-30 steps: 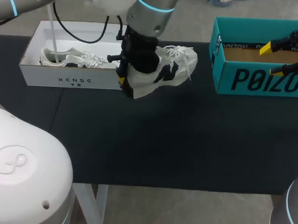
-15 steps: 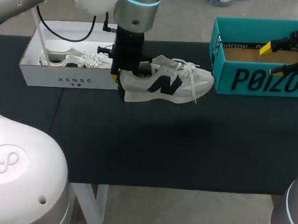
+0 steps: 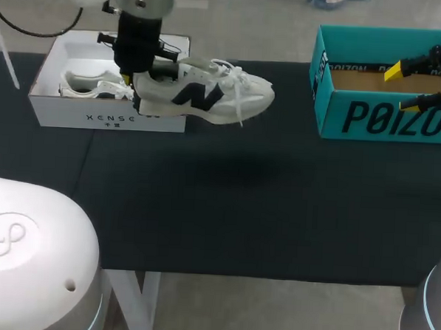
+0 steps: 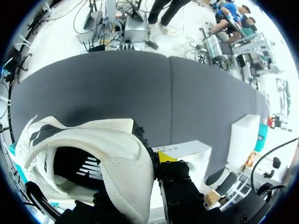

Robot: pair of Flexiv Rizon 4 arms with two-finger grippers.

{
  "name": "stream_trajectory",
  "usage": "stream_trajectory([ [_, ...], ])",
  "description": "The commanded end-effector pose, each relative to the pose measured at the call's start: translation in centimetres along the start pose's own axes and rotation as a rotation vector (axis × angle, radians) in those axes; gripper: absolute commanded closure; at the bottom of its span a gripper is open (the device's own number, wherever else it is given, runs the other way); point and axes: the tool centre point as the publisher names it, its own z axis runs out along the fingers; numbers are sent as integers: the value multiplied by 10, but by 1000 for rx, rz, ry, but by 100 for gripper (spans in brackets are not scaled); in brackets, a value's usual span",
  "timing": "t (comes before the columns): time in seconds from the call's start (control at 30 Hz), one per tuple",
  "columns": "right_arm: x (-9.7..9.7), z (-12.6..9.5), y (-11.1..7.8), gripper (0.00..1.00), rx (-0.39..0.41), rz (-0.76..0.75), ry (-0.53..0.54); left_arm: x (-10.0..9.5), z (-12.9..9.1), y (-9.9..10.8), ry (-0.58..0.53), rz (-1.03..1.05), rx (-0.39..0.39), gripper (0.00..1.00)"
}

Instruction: Take the shoe out of the shoebox, open the shoe tongue, remove and reinsert the insole, then place the shoe into the shoebox

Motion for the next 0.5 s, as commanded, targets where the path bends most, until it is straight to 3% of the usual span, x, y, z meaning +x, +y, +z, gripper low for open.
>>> stream_trajectory([
  [0.03, 0, 0, 0, 0, 0, 0, -3, 26, 8, 34, -42, -15, 21, 100],
  [0.3, 0, 0, 0, 0, 0, 0, -3, 80, 25, 101, 2, -101, 52, 100],
  [0.5, 0, 0, 0, 0, 0, 0, -3, 107, 28, 134, 13, -150, 35, 100],
])
